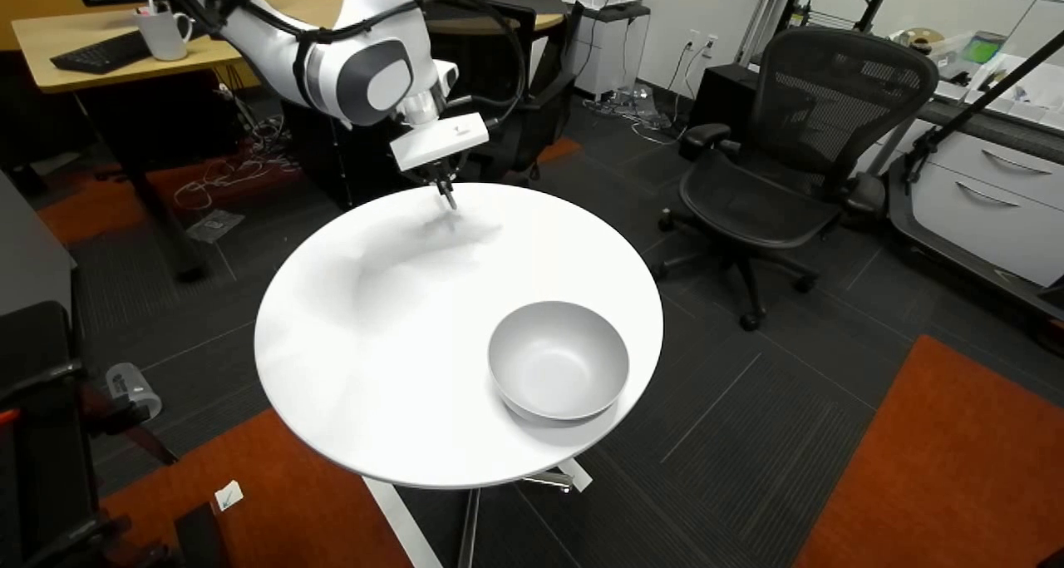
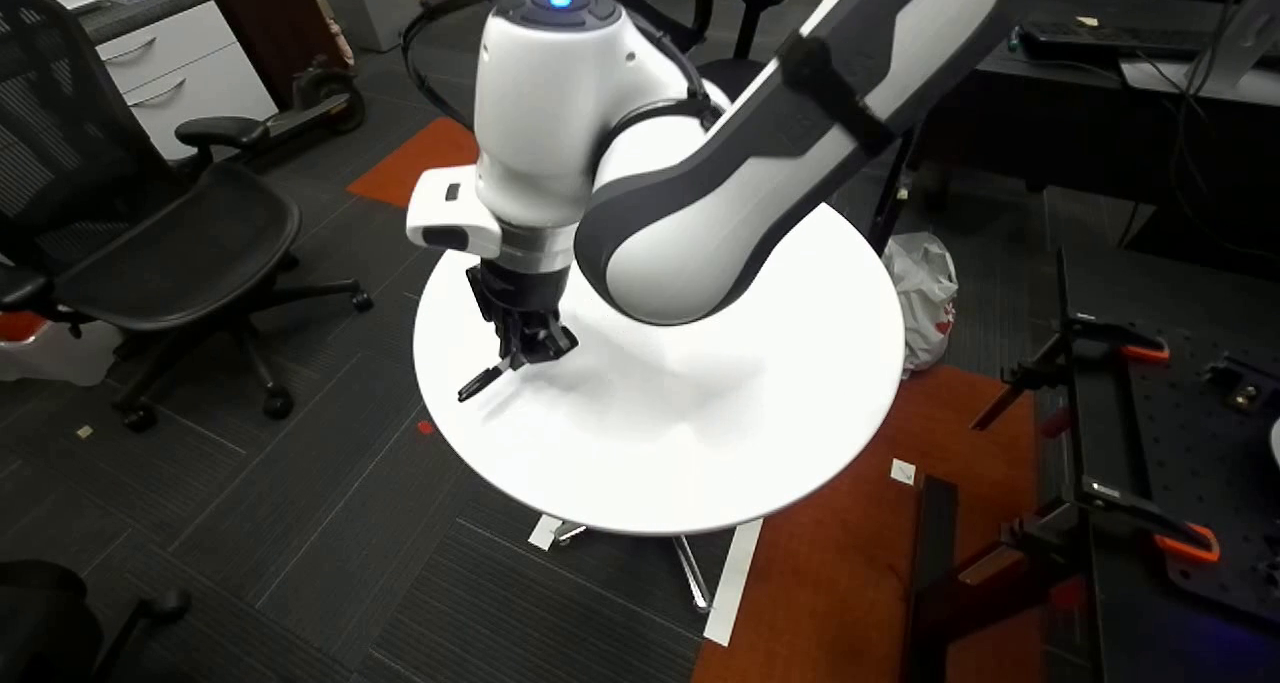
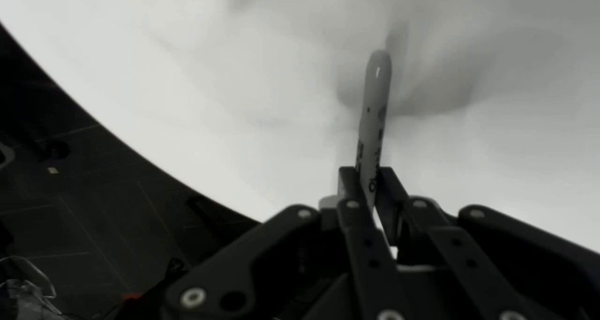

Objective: Put the pen in the bowl

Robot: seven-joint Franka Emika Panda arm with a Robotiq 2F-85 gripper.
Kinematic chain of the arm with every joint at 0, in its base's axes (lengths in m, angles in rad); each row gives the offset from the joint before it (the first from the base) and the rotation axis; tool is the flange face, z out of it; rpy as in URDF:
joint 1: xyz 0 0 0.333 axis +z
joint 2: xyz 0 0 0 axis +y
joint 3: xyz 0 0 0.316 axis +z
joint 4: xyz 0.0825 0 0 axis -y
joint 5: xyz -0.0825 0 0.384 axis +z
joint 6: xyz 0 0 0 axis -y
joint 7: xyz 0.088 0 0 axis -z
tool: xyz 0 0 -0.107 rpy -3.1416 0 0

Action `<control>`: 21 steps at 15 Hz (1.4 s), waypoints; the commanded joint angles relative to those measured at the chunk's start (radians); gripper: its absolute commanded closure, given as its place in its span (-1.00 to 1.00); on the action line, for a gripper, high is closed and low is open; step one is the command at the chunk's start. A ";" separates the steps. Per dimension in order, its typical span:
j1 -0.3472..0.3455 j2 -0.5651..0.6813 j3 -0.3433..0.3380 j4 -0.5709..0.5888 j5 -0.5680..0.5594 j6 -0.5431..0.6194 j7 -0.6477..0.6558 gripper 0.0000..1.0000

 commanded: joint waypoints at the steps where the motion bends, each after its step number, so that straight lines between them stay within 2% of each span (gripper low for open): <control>1: 0.040 -0.230 -0.086 -0.207 -0.037 0.059 0.134 0.93; 3: 0.082 -0.337 -0.160 -0.288 -0.076 0.059 0.245 0.93; 6: 0.142 -0.497 -0.277 -0.416 -0.197 0.034 0.459 0.93; 7: 0.180 -0.544 -0.339 -0.465 -0.232 0.046 0.528 0.93; 11: 0.255 -0.662 -0.516 -0.566 -0.477 -0.002 0.839 0.93; 15: 0.244 -0.677 -0.608 -0.610 -0.668 0.017 1.109 0.93; 18: 0.232 -0.648 -0.651 -0.610 -0.729 0.040 1.238 0.93; 21: 0.223 -0.623 -0.674 -0.608 -0.739 0.065 1.319 0.93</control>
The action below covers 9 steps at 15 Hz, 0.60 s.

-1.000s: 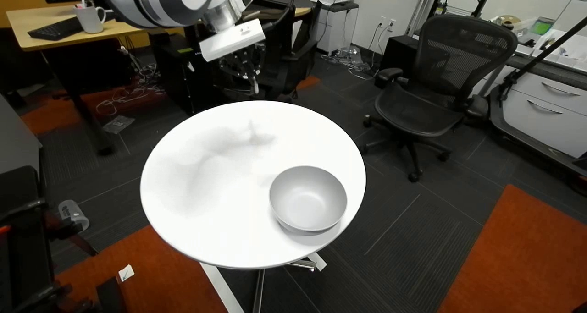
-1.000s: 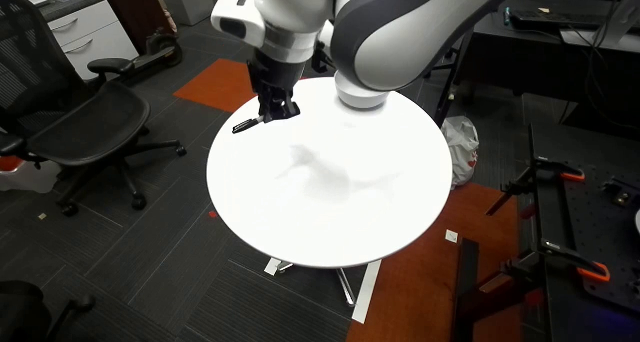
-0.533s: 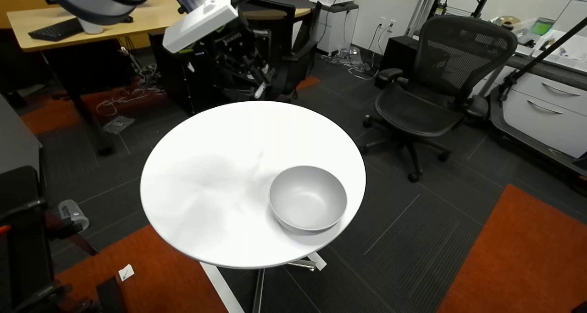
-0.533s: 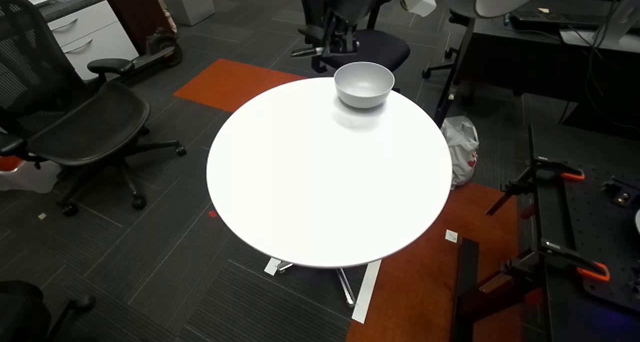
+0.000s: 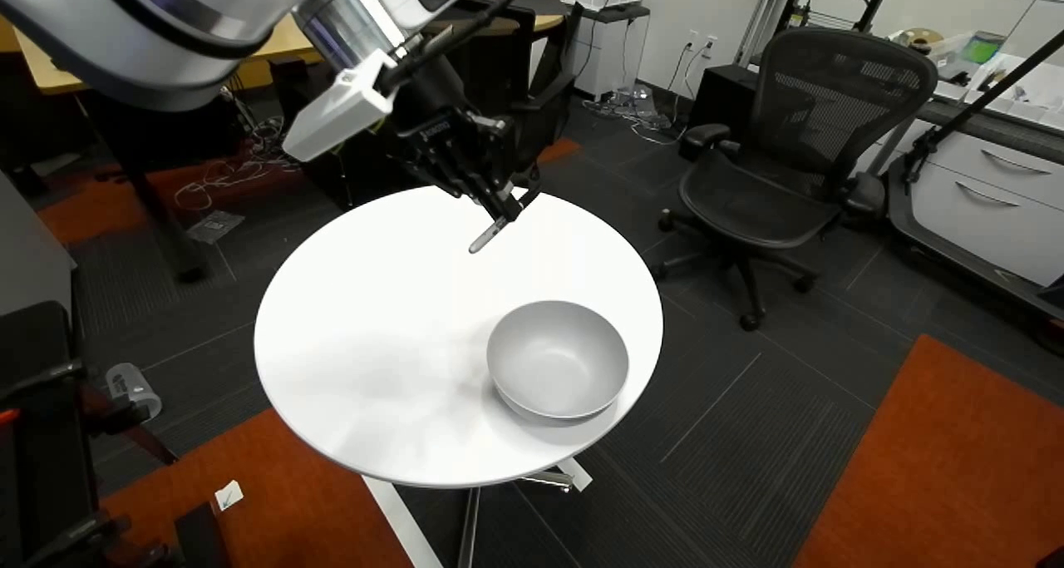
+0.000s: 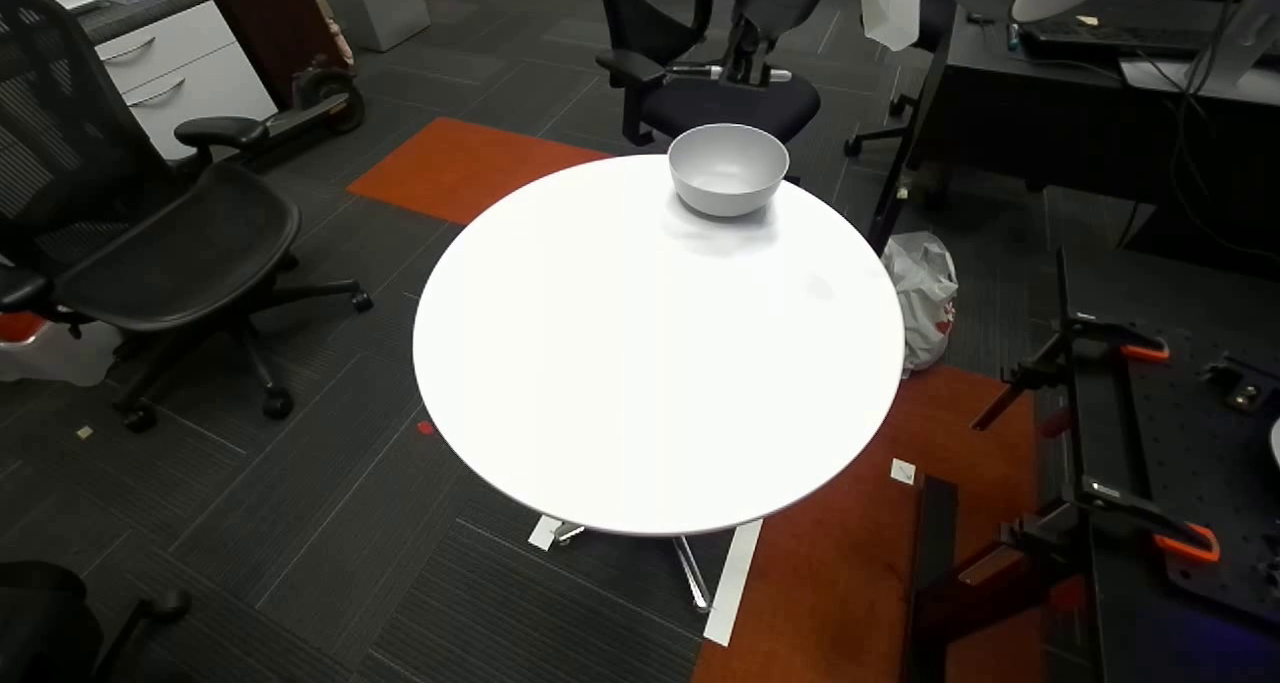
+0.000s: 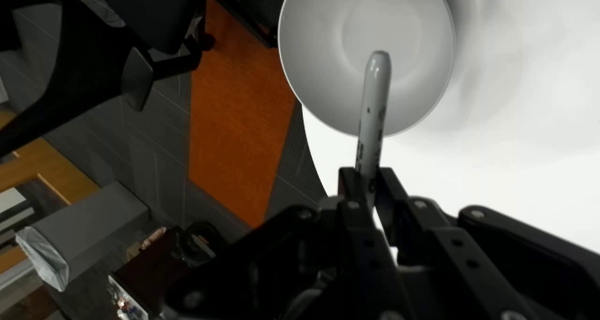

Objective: Put the pen in the bowl

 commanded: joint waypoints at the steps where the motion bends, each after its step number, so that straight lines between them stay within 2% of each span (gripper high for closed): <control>1: -0.006 0.025 -0.028 -0.002 -0.026 0.046 0.100 0.93; 6: -0.047 0.100 -0.038 0.015 0.018 0.130 0.120 0.93; 9: -0.089 0.161 -0.036 0.028 0.056 0.217 0.125 0.93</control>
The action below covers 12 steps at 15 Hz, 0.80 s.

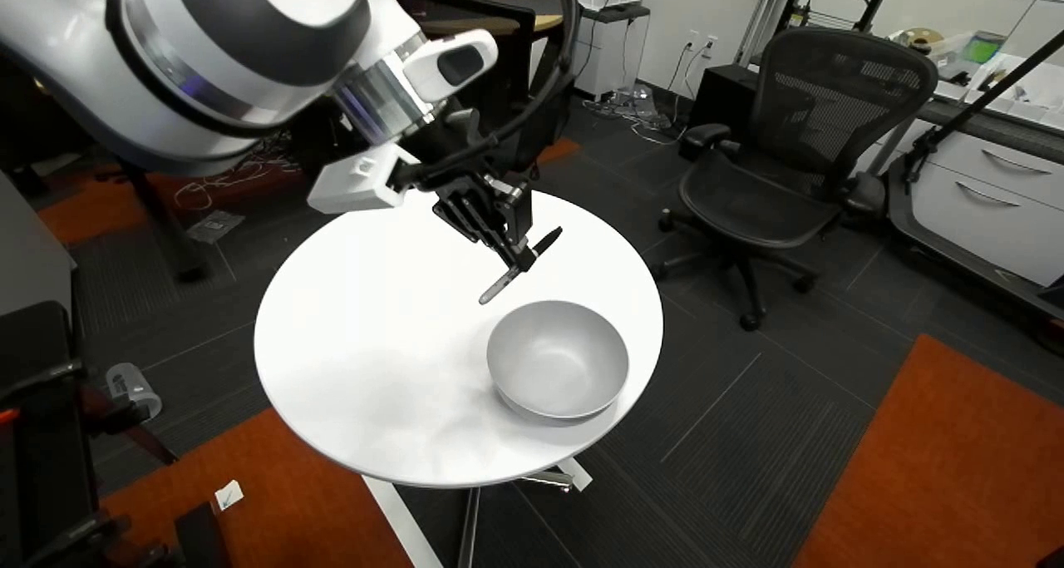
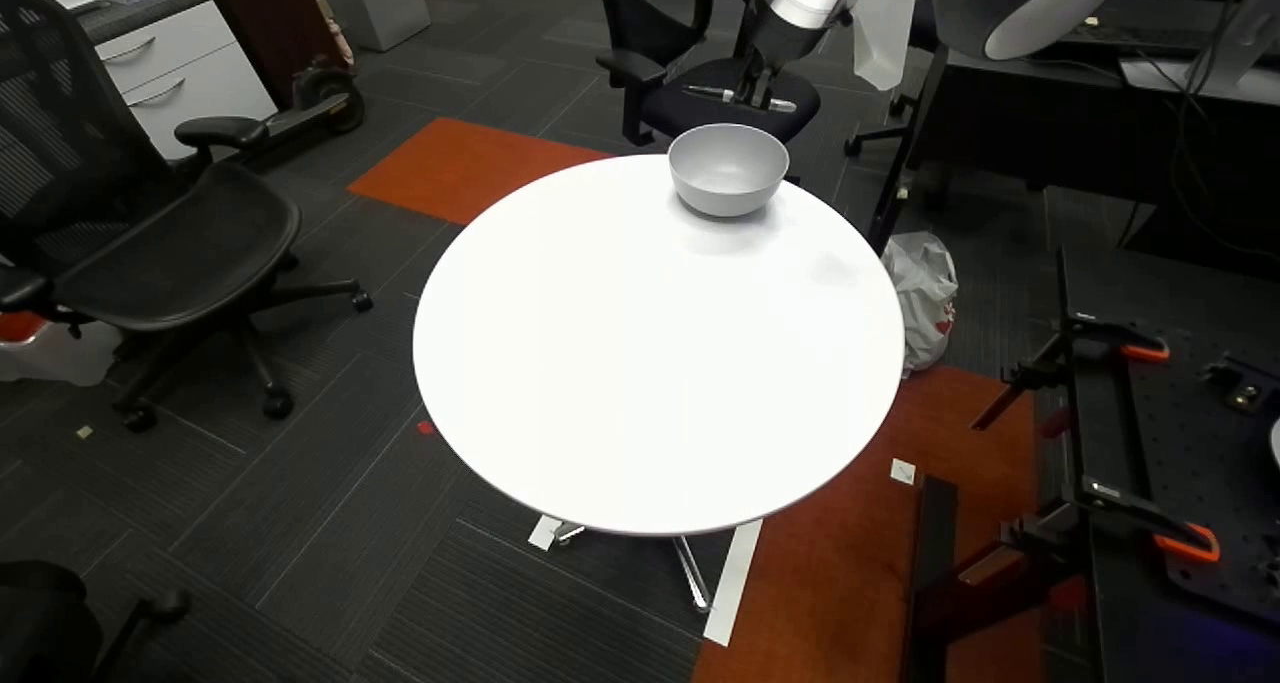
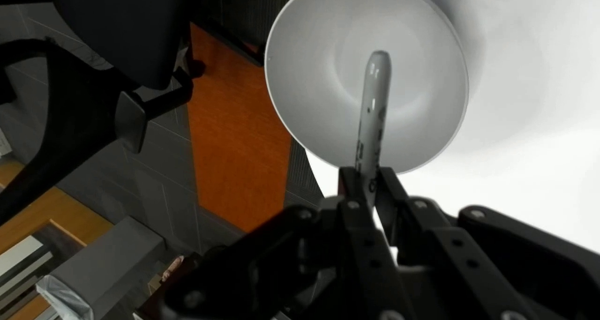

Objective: Put the pen in the bowl

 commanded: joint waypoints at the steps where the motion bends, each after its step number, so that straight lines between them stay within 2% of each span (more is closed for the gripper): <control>1: -0.046 0.081 -0.004 0.030 0.037 0.113 0.033 0.93; 7: -0.097 0.169 -0.009 0.079 0.092 0.216 0.033 0.93; 12: -0.126 0.220 -0.003 0.135 0.135 0.252 0.029 0.93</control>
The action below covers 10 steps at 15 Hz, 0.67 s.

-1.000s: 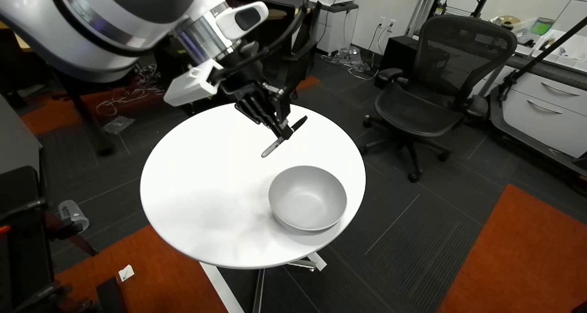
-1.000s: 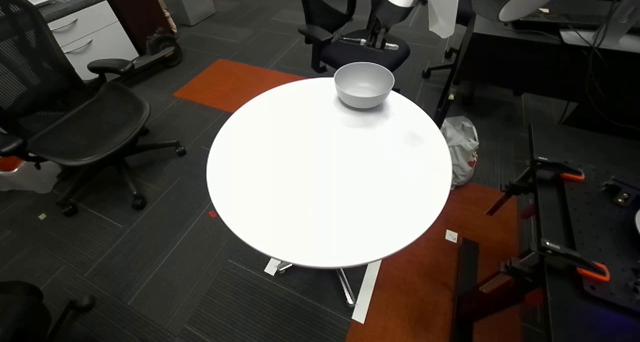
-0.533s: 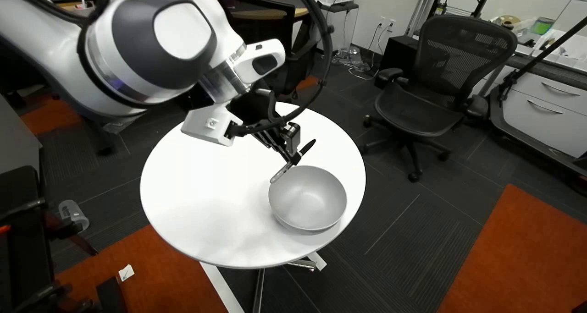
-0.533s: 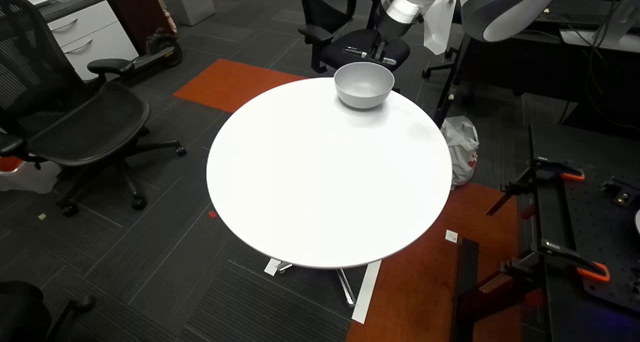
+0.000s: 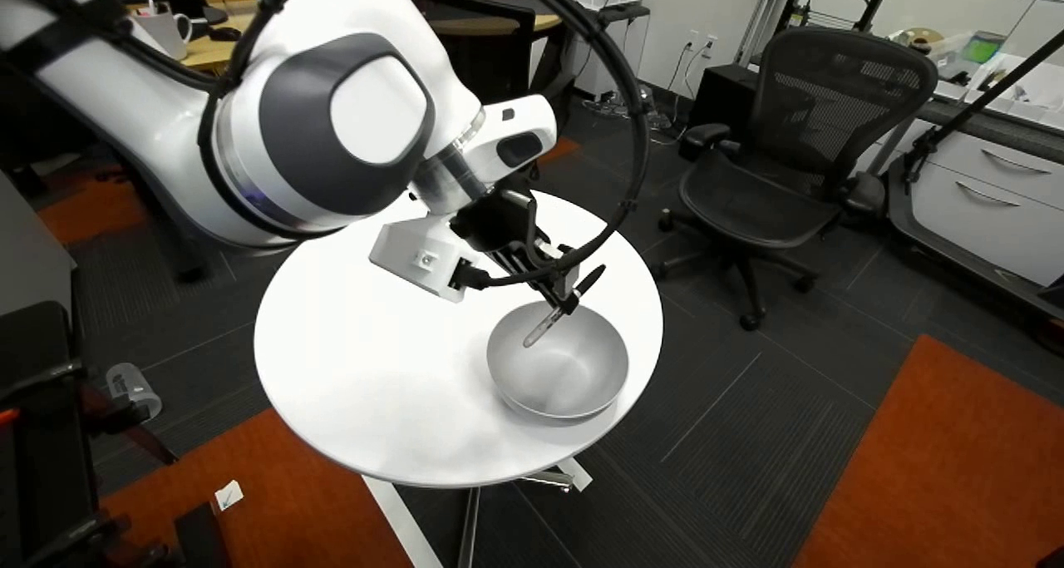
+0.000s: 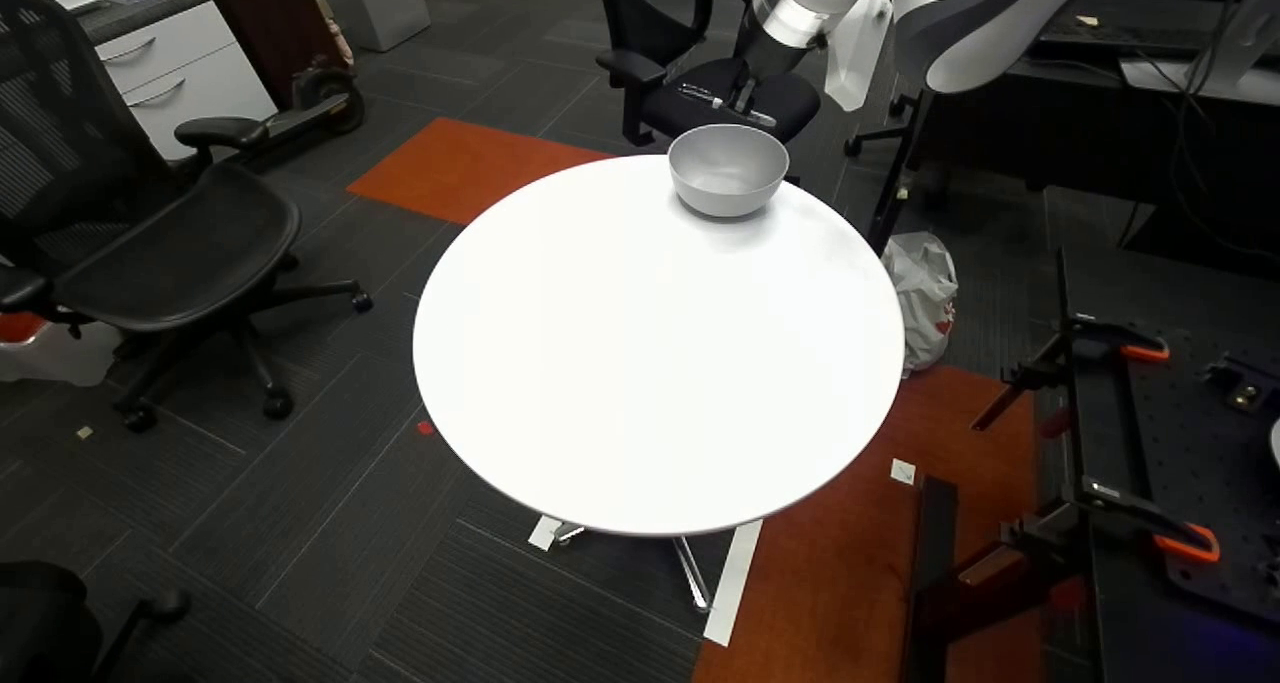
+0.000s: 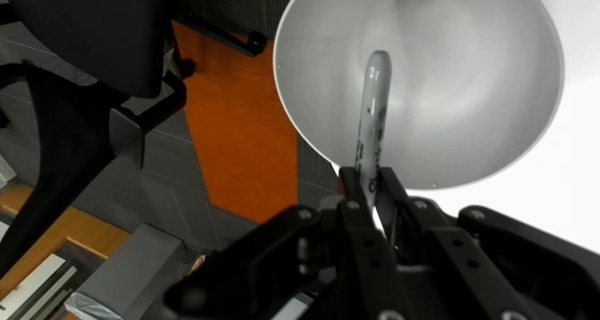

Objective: Put the pen in the bowl

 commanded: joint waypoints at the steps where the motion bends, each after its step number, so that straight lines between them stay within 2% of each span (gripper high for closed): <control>1: -0.024 0.046 0.008 0.049 0.035 0.042 0.023 0.93; 3: -0.063 0.048 0.051 0.048 0.068 0.045 -0.003 0.93; 4: -0.075 0.049 0.067 0.050 0.079 0.041 -0.011 0.23; 5: -0.087 0.047 0.081 0.051 0.087 0.039 -0.011 0.21; 10: -0.127 0.028 0.124 0.047 0.094 0.024 -0.013 -0.51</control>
